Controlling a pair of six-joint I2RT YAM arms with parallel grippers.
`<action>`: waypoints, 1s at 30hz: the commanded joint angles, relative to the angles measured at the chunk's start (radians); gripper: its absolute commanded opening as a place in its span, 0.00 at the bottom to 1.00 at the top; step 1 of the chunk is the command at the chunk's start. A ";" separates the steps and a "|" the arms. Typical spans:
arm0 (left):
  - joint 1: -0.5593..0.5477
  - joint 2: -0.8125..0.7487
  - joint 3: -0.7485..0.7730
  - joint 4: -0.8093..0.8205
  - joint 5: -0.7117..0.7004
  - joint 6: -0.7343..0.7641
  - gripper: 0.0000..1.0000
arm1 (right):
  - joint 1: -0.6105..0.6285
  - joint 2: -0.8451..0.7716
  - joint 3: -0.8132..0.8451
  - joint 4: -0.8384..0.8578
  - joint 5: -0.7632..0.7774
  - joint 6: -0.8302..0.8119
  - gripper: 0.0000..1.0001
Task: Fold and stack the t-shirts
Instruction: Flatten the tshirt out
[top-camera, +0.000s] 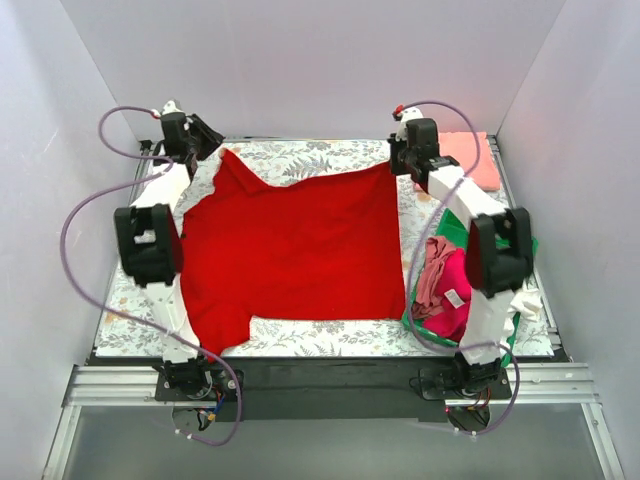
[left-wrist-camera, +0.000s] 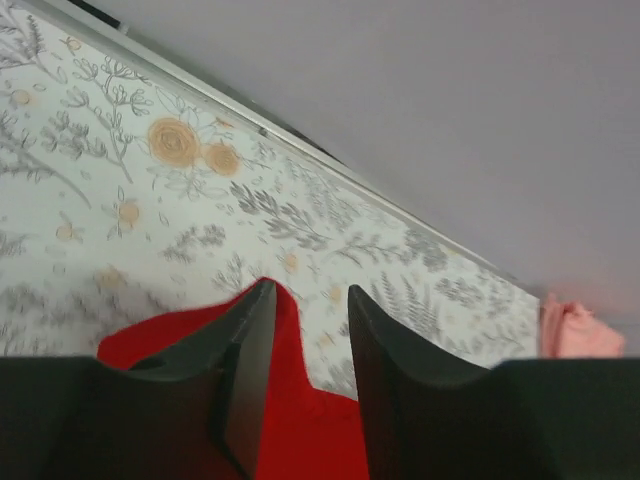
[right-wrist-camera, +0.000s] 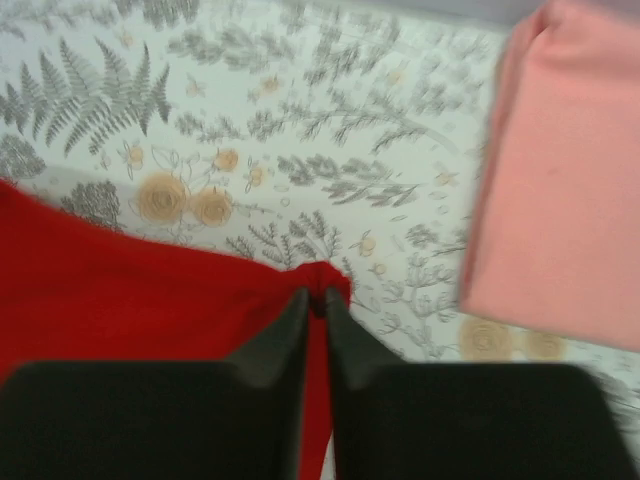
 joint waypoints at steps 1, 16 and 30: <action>0.000 0.172 0.255 -0.056 0.071 0.013 0.68 | -0.047 0.182 0.265 0.022 -0.177 0.038 0.27; -0.042 -0.106 -0.041 -0.167 -0.061 -0.029 0.89 | -0.016 -0.071 -0.036 -0.011 -0.245 0.033 0.98; -0.048 -0.408 -0.621 -0.241 -0.126 -0.109 0.91 | 0.142 -0.210 -0.510 0.038 -0.092 0.084 0.98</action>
